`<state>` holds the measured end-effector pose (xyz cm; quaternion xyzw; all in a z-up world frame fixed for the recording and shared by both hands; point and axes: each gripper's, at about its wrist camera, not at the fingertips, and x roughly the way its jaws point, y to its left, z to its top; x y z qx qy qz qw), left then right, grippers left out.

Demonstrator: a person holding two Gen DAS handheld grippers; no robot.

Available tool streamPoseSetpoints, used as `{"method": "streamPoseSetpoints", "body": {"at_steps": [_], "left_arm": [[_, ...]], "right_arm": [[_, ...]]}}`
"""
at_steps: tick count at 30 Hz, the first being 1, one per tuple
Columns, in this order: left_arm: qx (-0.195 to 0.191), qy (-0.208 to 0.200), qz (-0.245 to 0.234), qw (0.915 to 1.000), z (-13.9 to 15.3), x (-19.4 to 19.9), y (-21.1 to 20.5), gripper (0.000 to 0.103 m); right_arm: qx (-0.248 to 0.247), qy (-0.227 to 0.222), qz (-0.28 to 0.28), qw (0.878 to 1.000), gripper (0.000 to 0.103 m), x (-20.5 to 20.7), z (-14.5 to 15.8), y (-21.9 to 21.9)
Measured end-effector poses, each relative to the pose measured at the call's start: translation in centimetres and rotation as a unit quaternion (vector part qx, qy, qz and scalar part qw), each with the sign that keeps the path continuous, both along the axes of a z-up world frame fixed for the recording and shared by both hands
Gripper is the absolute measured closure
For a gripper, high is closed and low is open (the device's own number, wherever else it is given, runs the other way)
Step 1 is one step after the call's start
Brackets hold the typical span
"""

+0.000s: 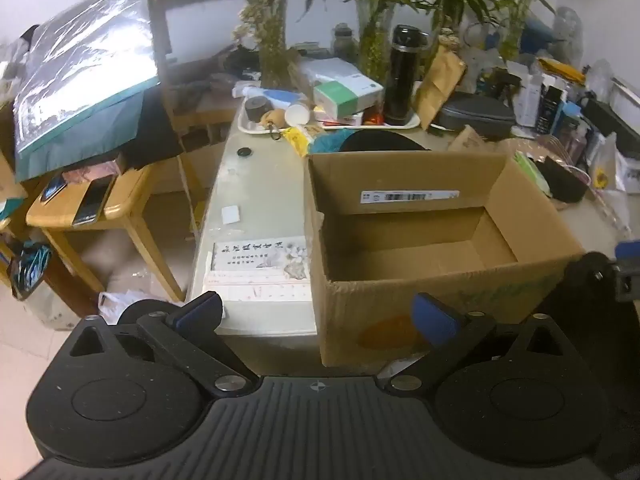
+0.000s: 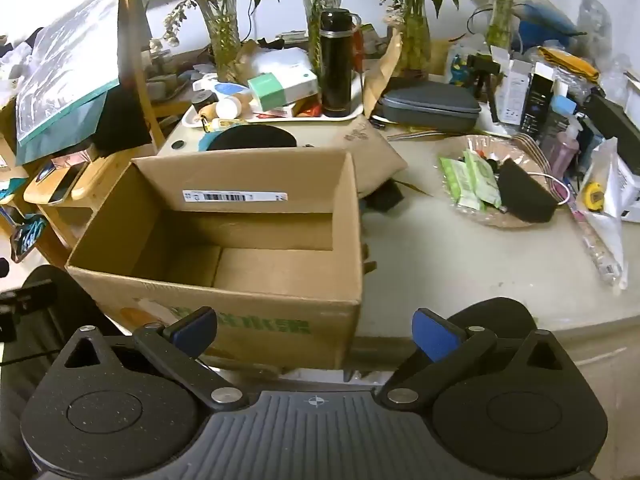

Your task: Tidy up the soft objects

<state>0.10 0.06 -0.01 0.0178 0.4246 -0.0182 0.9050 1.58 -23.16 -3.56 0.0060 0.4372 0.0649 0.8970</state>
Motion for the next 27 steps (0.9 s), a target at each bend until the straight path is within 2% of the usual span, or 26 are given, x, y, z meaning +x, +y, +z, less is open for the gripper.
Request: {"method": "streamPoseSetpoints", "body": {"at_steps": [4, 5, 6, 12, 18, 27], "left_arm": [[-0.026, 0.025, -0.019, 0.9992, -0.4, 0.6, -0.2, 0.0], [-0.045, 0.038, -0.026, 0.9979, -0.6, 1.0, -0.1, 0.0], [-0.036, 0.016, -0.031, 0.9987, -0.6, 0.0, -0.2, 0.0], [-0.054, 0.027, -0.062, 0.9963, -0.3, -0.3, -1.6, 0.0], [-0.075, 0.014, -0.068, 0.9948, 0.3, -0.6, -2.5, 0.0], [-0.119, -0.018, -0.073, 0.99, 1.6, -0.6, -2.8, 0.0]], "right_arm": [[-0.003, 0.007, -0.005, 1.0, 0.0, 0.1, -0.3, 0.2], [-0.001, 0.01, 0.0, 1.0, 0.0, 0.3, -0.1, 0.5], [0.002, 0.012, -0.002, 1.0, 0.0, 0.5, -0.1, 0.2], [0.001, 0.012, -0.011, 1.0, 0.0, 0.6, 0.4, 0.1], [0.0, 0.015, -0.005, 1.0, 0.0, 0.6, 1.3, -0.2], [-0.009, -0.009, 0.007, 1.0, 0.0, 0.4, 3.4, -0.3]]}}
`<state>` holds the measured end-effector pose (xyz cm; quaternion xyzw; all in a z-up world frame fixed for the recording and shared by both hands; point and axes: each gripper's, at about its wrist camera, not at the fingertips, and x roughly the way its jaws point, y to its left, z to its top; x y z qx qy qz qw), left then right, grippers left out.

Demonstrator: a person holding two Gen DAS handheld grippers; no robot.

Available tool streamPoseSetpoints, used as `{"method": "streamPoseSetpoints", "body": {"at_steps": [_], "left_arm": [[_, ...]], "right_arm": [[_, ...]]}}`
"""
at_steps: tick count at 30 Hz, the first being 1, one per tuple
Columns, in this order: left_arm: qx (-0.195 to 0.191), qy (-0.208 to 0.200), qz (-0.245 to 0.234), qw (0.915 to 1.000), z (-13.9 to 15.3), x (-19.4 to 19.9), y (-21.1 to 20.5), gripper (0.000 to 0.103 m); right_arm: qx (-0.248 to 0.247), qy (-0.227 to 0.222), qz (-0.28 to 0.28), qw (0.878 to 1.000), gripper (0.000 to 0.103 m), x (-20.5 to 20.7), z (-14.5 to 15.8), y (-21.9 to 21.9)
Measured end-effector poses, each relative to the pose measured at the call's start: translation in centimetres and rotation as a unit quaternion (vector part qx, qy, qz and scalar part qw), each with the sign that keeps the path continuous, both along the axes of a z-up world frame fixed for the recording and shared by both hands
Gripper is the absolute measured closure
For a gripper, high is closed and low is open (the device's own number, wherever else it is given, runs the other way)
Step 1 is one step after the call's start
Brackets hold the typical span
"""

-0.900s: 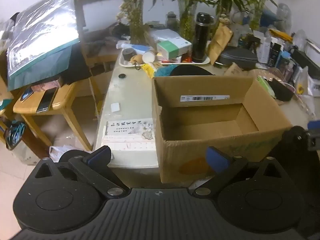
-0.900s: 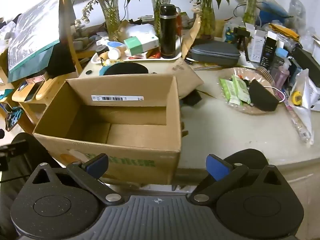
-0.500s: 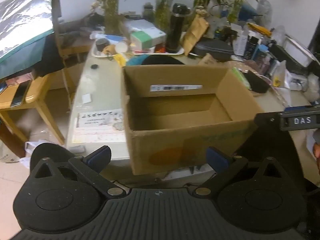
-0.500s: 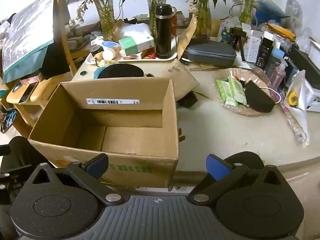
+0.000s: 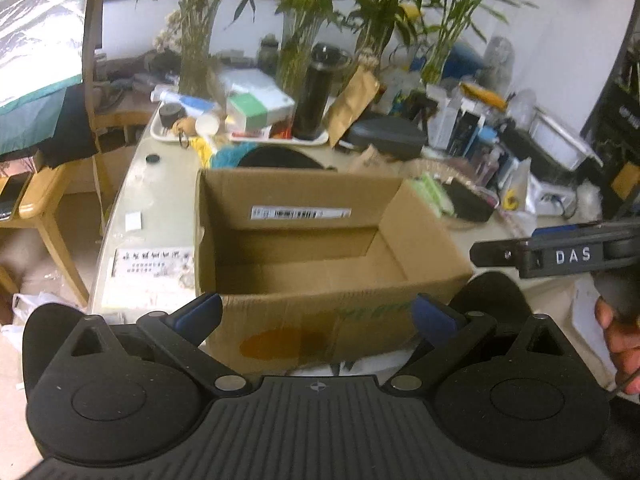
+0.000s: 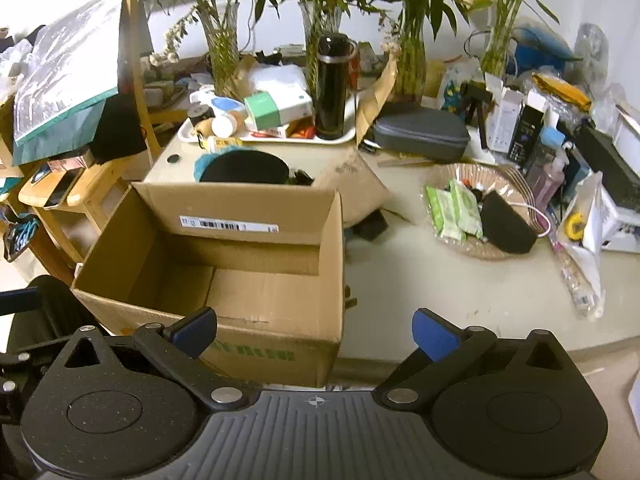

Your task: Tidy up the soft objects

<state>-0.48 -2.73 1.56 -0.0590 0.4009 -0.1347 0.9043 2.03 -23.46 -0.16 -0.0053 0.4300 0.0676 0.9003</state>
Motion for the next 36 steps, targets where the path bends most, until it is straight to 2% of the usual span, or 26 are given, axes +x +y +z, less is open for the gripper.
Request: {"method": "streamPoseSetpoints", "body": {"at_steps": [5, 12, 18, 27, 36], "left_arm": [[-0.008, -0.004, 0.005, 0.9999, 0.3, -0.1, 0.2, 0.0], [-0.01, 0.007, 0.001, 0.9999, -0.3, 0.1, -0.1, 0.0], [0.001, -0.002, -0.006, 1.0, -0.9, -0.2, -0.3, 0.0], [0.008, 0.027, -0.007, 0.9996, -2.3, 0.9, -0.3, 0.0], [0.02, 0.01, -0.025, 0.9994, -1.4, 2.6, -0.9, 0.0]], "right_arm": [[-0.011, -0.025, 0.0, 1.0, 0.0, -0.8, 0.9, 0.0], [0.002, -0.024, -0.016, 1.0, 0.0, -1.2, 0.7, -1.1], [-0.008, -0.048, -0.012, 0.999, 0.0, -1.4, 0.7, -0.9], [-0.01, -0.071, -0.011, 0.997, 0.0, -2.9, 0.0, -0.8], [0.013, -0.048, -0.029, 0.998, 0.0, -4.4, -2.4, -2.5]]}}
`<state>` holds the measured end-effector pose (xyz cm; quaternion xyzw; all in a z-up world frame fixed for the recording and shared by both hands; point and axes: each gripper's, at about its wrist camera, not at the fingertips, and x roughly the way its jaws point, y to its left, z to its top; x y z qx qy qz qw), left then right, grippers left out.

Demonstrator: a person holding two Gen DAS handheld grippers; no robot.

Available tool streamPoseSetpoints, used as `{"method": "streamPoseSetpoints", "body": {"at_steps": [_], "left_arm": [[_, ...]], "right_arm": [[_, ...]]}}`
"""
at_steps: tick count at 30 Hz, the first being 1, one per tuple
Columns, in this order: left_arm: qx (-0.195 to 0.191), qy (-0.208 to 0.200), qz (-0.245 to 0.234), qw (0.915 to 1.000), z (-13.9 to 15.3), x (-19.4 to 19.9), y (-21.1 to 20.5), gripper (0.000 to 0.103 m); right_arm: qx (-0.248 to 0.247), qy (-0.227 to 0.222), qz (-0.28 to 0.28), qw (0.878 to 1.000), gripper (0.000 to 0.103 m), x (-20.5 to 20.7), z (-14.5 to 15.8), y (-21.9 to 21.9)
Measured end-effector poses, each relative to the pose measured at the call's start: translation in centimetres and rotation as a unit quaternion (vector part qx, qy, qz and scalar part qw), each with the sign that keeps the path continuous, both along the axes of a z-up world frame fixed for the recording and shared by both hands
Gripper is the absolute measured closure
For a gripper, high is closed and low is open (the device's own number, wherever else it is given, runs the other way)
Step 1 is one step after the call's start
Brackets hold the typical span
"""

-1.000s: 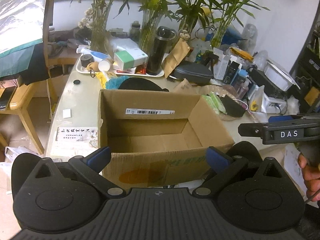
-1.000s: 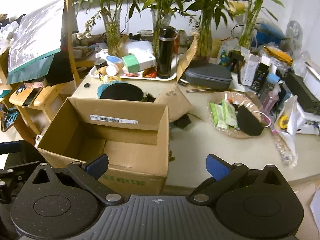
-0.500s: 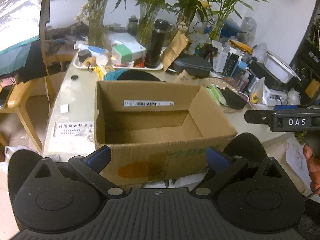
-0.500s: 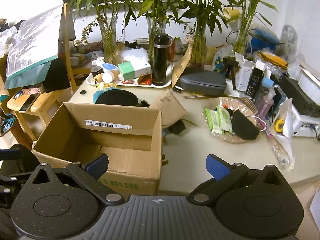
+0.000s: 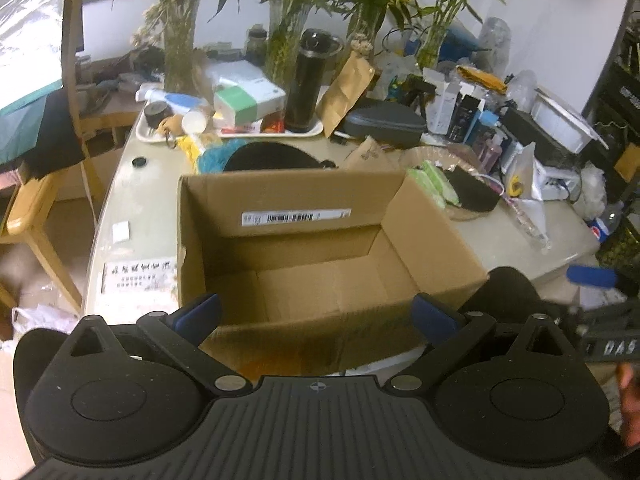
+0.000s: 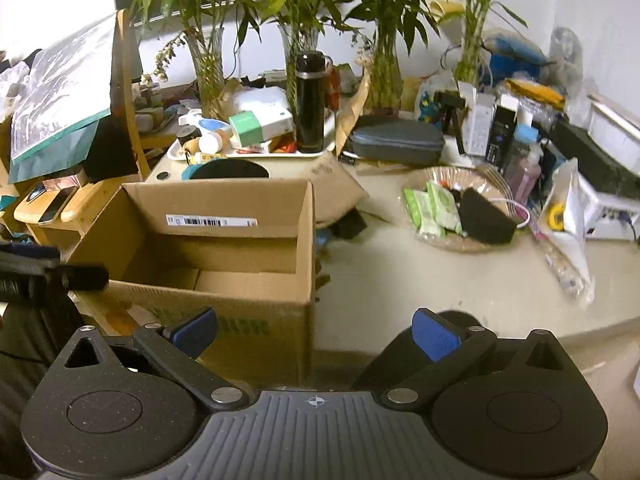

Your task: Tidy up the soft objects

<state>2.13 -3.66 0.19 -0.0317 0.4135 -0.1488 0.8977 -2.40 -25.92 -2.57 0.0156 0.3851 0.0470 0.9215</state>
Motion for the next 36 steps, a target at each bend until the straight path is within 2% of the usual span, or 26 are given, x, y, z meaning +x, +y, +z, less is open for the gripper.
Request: {"method": "streamPoseSetpoints", "body": {"at_steps": [4, 12, 19, 25, 32, 36], "left_arm": [[-0.003, -0.002, 0.002, 1.0, 0.1, -0.1, 0.1, 0.0], [0.002, -0.007, 0.023, 0.9997, 0.6, -0.3, 1.7, 0.0], [0.011, -0.03, 0.047, 0.9984, 1.8, -0.5, 3.1, 0.0], [0.002, -0.031, 0.07, 0.9971, 1.9, -0.5, 4.5, 0.0], [-0.008, -0.037, 0.081, 0.996, 1.4, -0.1, 5.6, 0.0], [-0.018, -0.05, 0.076, 0.9957, 1.5, 0.1, 5.8, 0.0]], "right_arm": [[0.0, 0.006, -0.003, 1.0, 0.0, 0.4, -0.3, -0.2], [-0.01, -0.021, 0.035, 0.999, 0.0, 1.7, 0.5, 0.4], [0.012, -0.042, 0.076, 0.996, 0.0, 3.0, 1.8, 1.1], [0.039, -0.051, 0.082, 0.995, 0.0, 4.9, 3.4, 1.1], [0.069, -0.032, 0.106, 0.991, 0.0, 6.8, 3.5, 0.8], [0.056, -0.029, 0.108, 0.992, 0.0, 7.7, 3.2, 0.8]]}}
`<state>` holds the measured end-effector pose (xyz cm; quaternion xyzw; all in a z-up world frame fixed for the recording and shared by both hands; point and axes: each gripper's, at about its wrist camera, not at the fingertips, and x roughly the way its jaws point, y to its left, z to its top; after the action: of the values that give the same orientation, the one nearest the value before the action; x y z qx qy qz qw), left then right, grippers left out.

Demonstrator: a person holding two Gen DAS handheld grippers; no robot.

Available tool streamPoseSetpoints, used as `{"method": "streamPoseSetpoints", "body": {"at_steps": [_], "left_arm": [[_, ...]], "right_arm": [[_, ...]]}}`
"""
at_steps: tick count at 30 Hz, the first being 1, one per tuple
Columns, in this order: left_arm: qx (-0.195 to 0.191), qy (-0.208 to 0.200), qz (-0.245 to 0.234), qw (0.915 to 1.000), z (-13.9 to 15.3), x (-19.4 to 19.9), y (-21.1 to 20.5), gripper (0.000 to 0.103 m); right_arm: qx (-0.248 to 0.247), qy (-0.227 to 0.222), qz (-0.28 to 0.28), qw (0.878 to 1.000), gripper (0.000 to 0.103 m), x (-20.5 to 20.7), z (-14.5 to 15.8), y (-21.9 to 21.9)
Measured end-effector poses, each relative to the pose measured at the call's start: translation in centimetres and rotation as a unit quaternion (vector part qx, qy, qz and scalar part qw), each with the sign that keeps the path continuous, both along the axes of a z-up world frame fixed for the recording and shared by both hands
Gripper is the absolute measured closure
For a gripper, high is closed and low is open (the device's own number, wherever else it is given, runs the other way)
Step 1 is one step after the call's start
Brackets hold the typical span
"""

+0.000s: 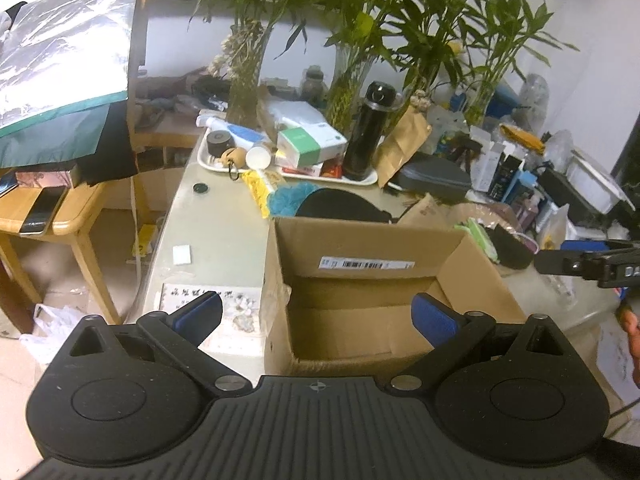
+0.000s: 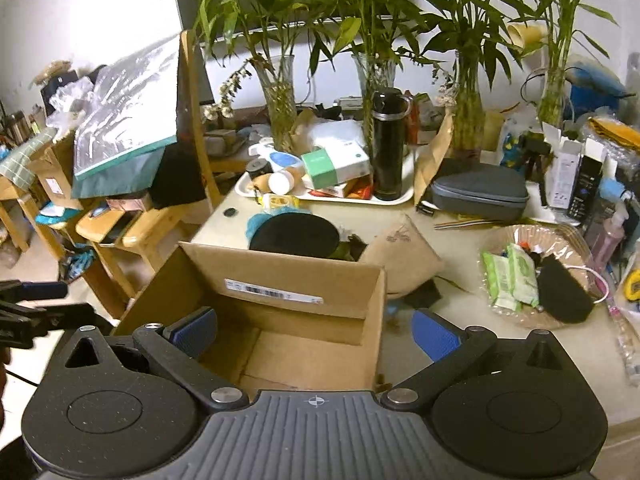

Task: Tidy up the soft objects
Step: 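Move the left tool down toward the black knit hat beside the box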

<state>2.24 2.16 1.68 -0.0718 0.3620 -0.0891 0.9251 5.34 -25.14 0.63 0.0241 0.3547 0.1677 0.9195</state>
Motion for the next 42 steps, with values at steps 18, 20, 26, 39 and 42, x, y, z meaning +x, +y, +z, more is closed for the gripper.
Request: {"method": "streamPoseSetpoints", "body": {"at_steps": [18, 20, 26, 39, 42], "left_arm": [[0.004, -0.001, -0.027, 0.9996, -0.3, 4.2, 0.5, 0.0], [0.004, 0.002, -0.031, 0.9995, -0.4, 4.6, 0.4, 0.0], [0.007, 0.003, -0.045, 0.9989, -0.3, 5.8, -0.4, 0.0], [0.011, -0.008, -0.053, 0.9985, 0.7, 7.9, -0.8, 0.0], [0.006, -0.01, -0.059, 0.9982, 0.9, 8.5, -0.7, 0.0]], "right_arm": [[0.01, 0.023, -0.023, 0.999, 0.0, 2.5, -2.5, -2.5], [0.002, 0.025, -0.027, 0.999, 0.0, 2.9, -2.7, -2.4], [-0.012, 0.02, -0.024, 0.999, 0.0, 3.6, -2.8, -2.5], [-0.034, -0.004, -0.037, 0.999, 0.0, 6.5, -2.4, -2.5], [-0.037, -0.008, -0.039, 0.999, 0.0, 7.0, -2.5, -2.6]]}}
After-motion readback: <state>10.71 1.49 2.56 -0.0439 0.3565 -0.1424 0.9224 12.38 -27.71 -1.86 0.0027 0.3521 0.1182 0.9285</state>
